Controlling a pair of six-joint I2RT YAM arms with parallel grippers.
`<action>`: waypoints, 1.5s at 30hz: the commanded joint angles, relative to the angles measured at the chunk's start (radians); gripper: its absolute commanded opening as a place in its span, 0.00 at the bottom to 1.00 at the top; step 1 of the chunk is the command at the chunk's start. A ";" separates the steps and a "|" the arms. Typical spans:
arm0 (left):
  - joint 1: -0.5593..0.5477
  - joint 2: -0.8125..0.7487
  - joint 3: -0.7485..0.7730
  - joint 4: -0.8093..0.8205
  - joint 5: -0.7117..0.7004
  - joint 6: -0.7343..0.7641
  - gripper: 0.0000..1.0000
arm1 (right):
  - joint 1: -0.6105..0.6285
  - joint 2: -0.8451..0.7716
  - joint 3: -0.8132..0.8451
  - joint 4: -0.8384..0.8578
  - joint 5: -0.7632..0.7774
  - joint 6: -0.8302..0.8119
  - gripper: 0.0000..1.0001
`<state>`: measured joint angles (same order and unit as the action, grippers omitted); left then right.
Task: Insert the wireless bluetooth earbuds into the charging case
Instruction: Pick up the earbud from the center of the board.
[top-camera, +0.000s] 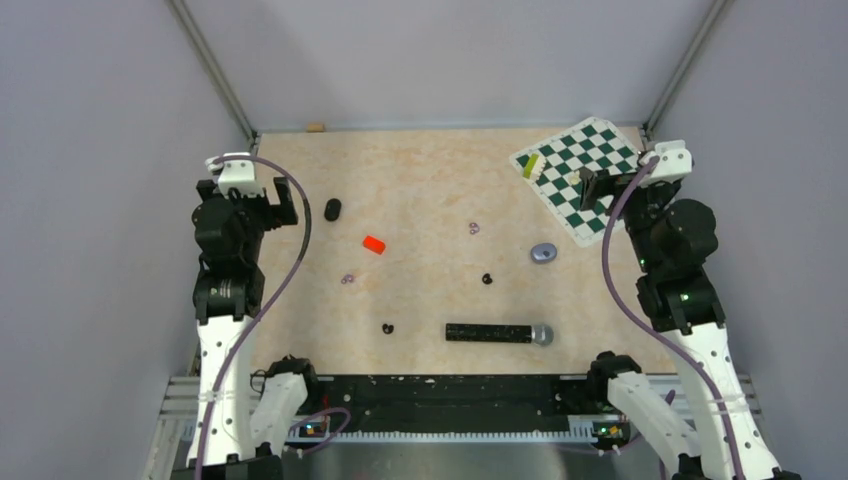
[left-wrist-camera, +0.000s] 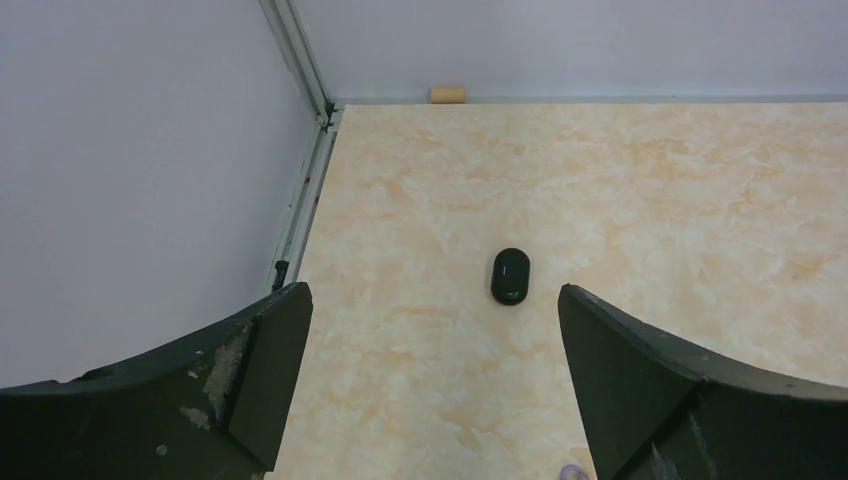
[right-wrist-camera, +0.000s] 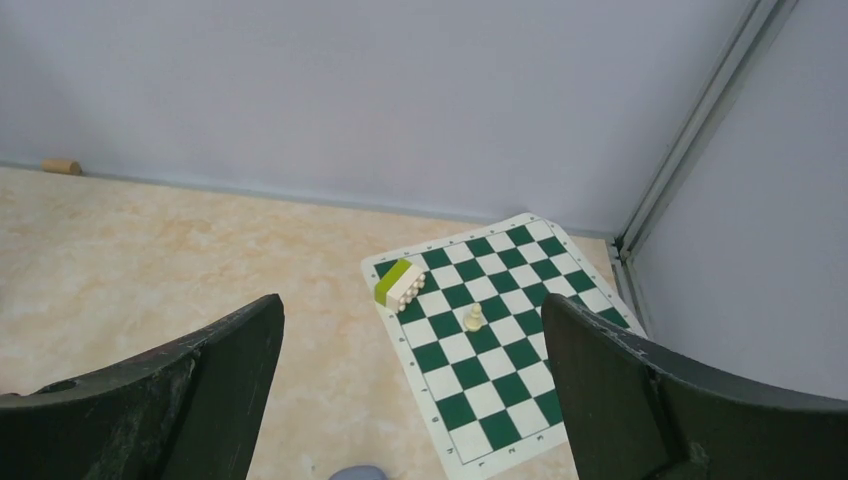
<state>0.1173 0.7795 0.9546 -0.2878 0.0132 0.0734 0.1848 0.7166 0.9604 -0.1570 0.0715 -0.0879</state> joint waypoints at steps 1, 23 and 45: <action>0.008 -0.001 -0.020 0.068 0.000 -0.003 0.99 | 0.020 0.006 -0.017 0.064 0.028 0.017 0.99; 0.012 0.085 -0.028 0.086 0.113 0.061 0.99 | 0.052 0.000 -0.144 0.137 -0.066 -0.097 0.99; -0.005 0.709 0.171 0.049 0.241 -0.045 0.93 | 0.050 0.024 -0.170 0.148 -0.129 -0.136 0.99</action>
<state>0.1158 1.3602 0.9886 -0.1864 0.2539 0.0757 0.2276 0.7353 0.7921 -0.0486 -0.0456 -0.2100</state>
